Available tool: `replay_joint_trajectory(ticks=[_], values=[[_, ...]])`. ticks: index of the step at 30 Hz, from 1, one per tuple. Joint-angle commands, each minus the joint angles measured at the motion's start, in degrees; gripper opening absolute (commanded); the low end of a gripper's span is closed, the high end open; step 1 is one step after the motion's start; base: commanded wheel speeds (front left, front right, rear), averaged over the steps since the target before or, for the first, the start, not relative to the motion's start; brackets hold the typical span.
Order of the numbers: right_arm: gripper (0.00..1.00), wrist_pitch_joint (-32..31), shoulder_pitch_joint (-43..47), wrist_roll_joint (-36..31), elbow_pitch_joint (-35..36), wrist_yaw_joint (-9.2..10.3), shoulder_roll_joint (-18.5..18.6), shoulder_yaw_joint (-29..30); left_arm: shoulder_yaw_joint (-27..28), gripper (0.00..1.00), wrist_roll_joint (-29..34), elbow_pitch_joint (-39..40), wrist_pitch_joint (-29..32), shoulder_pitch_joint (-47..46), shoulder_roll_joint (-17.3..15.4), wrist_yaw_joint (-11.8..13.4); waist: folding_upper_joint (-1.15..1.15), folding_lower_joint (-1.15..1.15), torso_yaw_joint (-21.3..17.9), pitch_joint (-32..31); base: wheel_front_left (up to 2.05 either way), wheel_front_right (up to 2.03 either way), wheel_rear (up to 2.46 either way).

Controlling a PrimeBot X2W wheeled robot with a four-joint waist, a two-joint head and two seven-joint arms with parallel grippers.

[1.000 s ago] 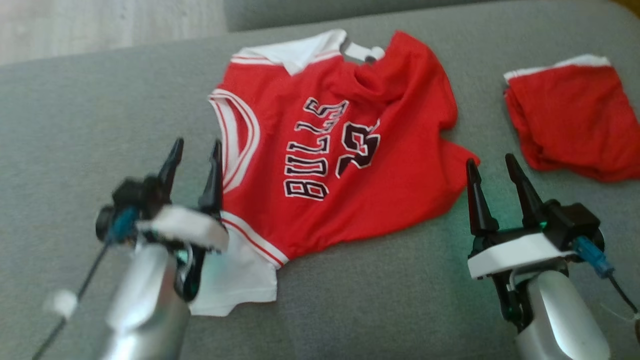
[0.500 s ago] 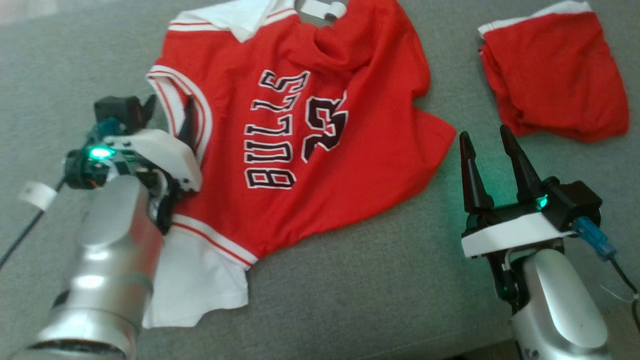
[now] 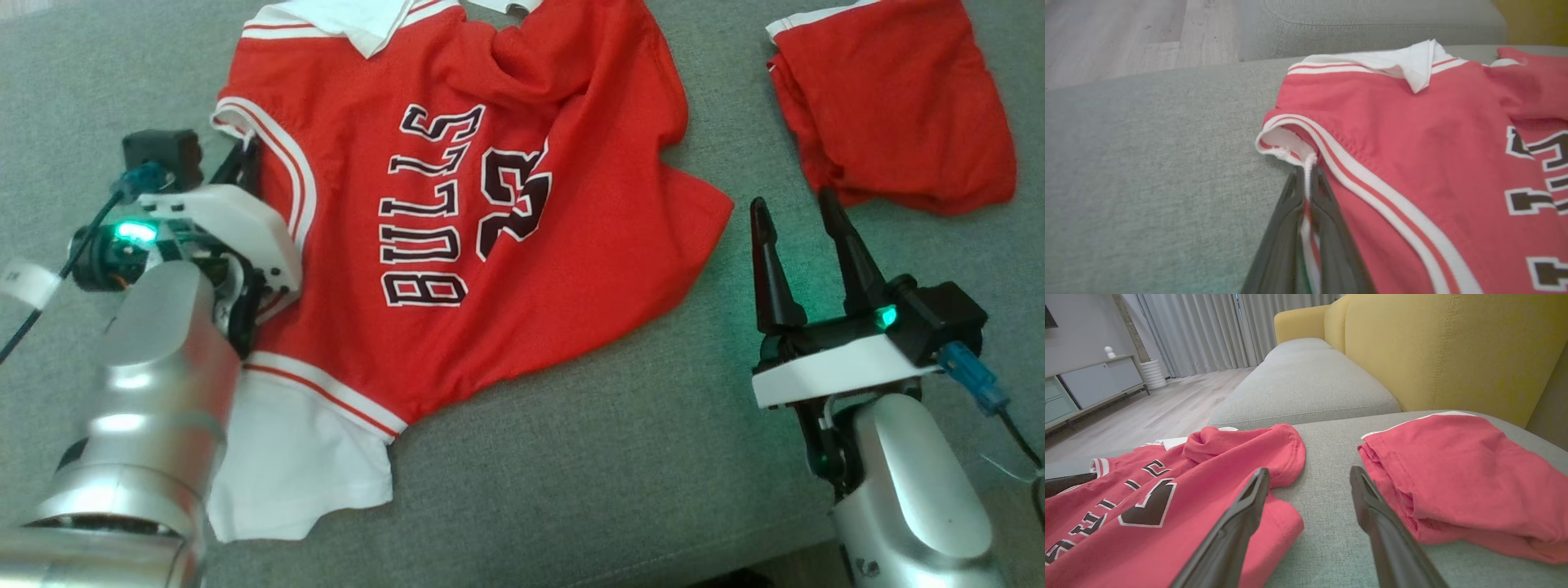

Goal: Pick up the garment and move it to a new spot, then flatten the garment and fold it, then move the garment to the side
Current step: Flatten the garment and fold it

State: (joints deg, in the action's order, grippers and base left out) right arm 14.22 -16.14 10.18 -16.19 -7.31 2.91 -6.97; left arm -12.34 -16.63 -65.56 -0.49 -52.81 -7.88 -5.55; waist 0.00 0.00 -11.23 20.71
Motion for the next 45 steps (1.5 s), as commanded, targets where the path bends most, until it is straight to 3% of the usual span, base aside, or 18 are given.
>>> replay_joint_trajectory(ticks=[1, 10, 19, 20, 21, 31, 45], values=[[1.0, 0.8, -1.6, 0.5, 1.6, -0.18, 0.0, -1.4, 1.7, 0.0, -0.9, 0.6, -1.8, -2.3, -3.2, 0.4, 0.0, 0.0, 0.0, 0.0, 0.0, 0.0, 0.0], [1.0, 0.8, -2.7, 0.5, 1.5, -0.18, 0.0, -1.9, 5.1, 0.0, -2.3, 1.2, -11.0, -9.5, -10.2, 3.4, 0.0, 0.0, -0.2, 0.8, 0.0, 0.0, 0.0], [1.0, 0.8, -3.0, 0.6, 1.0, -0.18, 0.0, -2.4, 6.3, 0.0, -2.5, -0.9, -13.0, -13.1, -15.5, 5.1, 0.0, 0.0, -0.2, 1.1, 0.0, 0.0, 0.0], [1.0, 0.8, -3.0, 0.6, 0.9, -0.18, 0.0, -2.3, 6.0, 0.7, -2.3, -1.3, -13.1, -13.3, -15.4, 5.2, 0.0, 0.0, 0.0, 1.1, 0.0, 0.0, 0.0], [1.0, 0.8, -3.0, 0.6, 0.8, -0.18, 0.0, -2.3, 5.9, 1.0, -2.3, -1.5, -13.2, -13.4, -15.4, 5.4, 0.0, 0.0, 0.3, 1.1, 0.0, 0.0, 0.0], [1.0, 0.8, -2.5, 0.4, -0.2, -0.18, 0.0, -2.1, 5.1, 1.0, -2.5, 1.0, -14.5, -9.1, -12.0, 3.1, 0.0, 0.0, 5.4, -2.5, 0.0, 0.0, 0.0], [1.0, 0.8, 2.6, 1.5, -2.7, -0.18, 0.0, -1.2, 8.0, 1.0, -2.8, 31.2, -14.5, 18.8, -2.5, 0.5, 0.0, 0.0, 14.4, -13.0, 0.0, 0.0, 0.0]])
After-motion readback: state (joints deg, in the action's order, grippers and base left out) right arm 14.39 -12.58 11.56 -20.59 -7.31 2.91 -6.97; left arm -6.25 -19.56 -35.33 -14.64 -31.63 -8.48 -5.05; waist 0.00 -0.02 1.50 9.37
